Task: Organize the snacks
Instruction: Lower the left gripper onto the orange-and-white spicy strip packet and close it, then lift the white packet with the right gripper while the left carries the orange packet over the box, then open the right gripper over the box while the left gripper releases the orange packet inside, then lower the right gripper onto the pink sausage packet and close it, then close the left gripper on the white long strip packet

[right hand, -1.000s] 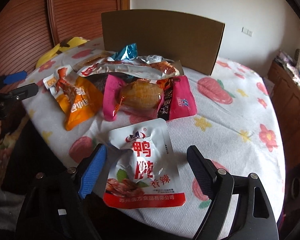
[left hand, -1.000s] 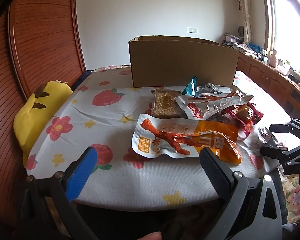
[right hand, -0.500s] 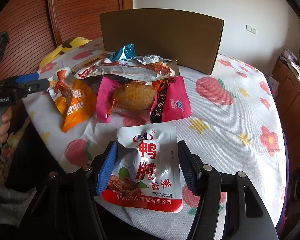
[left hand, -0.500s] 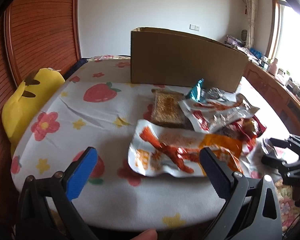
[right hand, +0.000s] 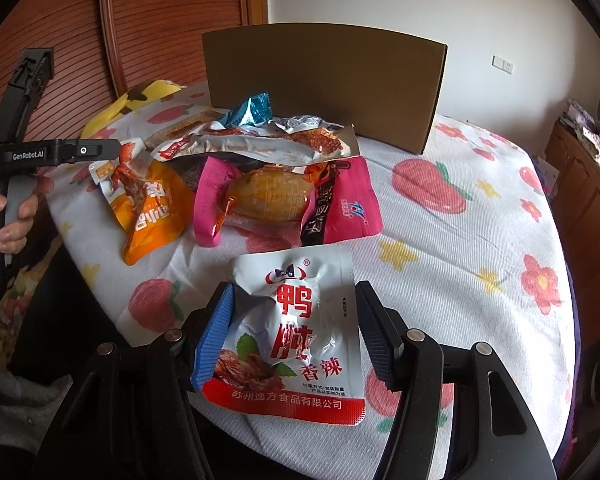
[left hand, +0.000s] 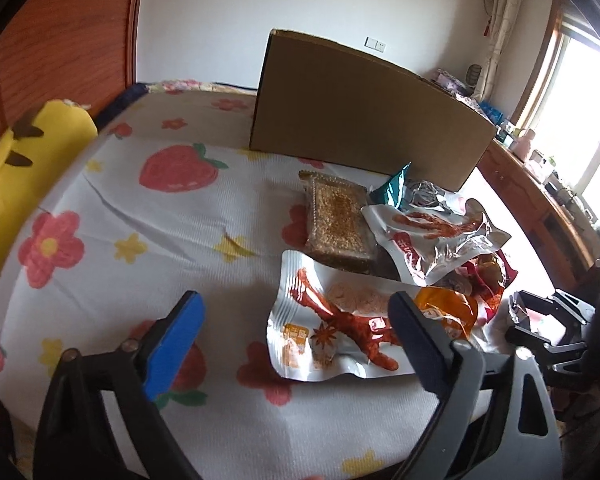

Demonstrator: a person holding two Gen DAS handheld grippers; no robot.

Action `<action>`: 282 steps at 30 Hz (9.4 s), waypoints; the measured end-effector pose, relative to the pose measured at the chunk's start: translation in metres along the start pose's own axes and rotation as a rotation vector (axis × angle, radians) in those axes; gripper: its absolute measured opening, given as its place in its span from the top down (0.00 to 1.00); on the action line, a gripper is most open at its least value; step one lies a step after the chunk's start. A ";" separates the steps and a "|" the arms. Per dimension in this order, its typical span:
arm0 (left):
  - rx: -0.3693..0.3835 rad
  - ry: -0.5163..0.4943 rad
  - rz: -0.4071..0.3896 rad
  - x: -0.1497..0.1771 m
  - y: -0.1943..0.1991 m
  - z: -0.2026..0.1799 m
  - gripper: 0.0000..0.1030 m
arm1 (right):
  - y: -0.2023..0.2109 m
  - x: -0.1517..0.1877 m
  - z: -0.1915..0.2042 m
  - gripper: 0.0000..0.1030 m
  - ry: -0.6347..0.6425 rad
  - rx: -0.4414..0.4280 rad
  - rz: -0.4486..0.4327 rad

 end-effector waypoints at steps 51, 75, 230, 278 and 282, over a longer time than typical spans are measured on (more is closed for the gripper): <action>0.049 -0.133 -0.214 -0.036 0.086 -0.060 1.00 | 0.027 -0.021 -0.006 0.46 -0.029 0.013 -0.063; 0.015 -0.282 -0.384 -0.130 0.140 -0.112 1.00 | 0.073 -0.124 -0.014 0.46 0.012 0.039 -0.242; 0.052 -0.450 -0.100 -0.044 -0.022 -0.134 0.66 | -0.020 -0.028 -0.049 0.47 -0.256 0.087 0.043; 0.030 -0.791 0.090 -0.029 -0.082 -0.208 0.44 | -0.006 -0.018 -0.064 0.67 -0.245 -0.028 0.000; 0.020 -0.808 0.073 -0.030 -0.083 -0.209 0.50 | -0.005 -0.018 -0.064 0.67 -0.245 -0.028 -0.001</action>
Point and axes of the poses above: each gripper's, at about its wrist camera, not at the fingertips, and y roughly against the way its jaws point, z to its left, x to its underside, the point moved 10 cm from there along -y, roughly the way its jaws point, and after that the axes turned 1 degree about z, right-handed, at the moved point
